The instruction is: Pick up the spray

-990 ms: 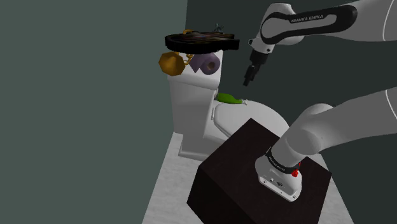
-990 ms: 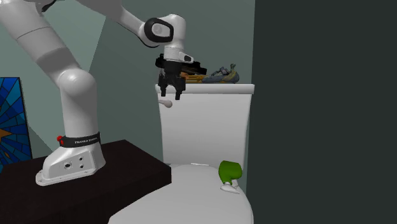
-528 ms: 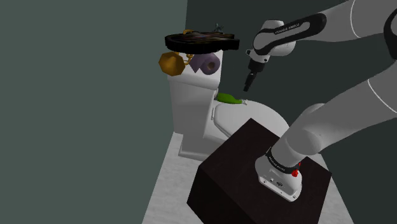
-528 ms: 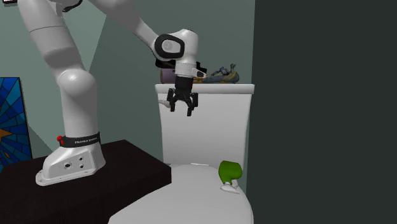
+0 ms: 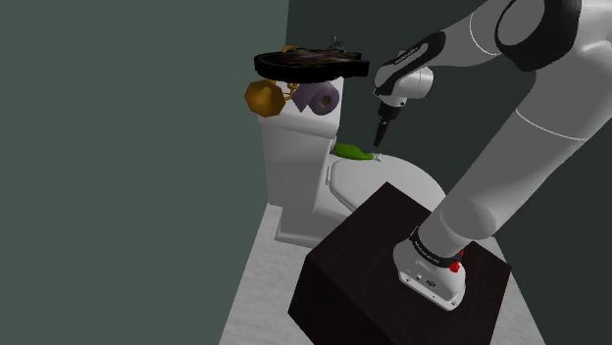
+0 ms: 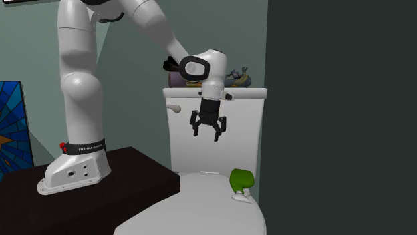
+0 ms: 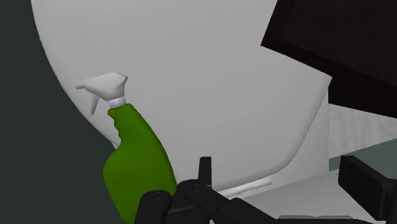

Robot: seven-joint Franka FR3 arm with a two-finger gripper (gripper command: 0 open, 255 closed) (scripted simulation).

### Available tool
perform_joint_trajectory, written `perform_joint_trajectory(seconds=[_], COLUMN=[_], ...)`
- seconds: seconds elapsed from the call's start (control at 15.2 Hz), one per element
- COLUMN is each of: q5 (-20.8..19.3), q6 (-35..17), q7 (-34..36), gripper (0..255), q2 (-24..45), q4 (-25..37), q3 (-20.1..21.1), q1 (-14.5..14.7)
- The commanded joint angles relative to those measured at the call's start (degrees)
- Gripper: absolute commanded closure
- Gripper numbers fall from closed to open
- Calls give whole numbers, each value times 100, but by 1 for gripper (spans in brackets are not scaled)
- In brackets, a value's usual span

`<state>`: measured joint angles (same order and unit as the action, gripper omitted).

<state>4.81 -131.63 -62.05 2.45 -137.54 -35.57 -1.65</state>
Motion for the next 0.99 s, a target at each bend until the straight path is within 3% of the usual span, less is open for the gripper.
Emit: perform_joint_trajectory(seconds=[0.0,0.46,0.92], q5=[438,1568,1964], q6=[-179,-380,-377], q7=[-595,-2135,-2876], gripper=[0,0,0], q2=[571,2388,3817], q4=[248,1496,2853], q3=[-3,549,1078], q1=[-86,-890,-1622])
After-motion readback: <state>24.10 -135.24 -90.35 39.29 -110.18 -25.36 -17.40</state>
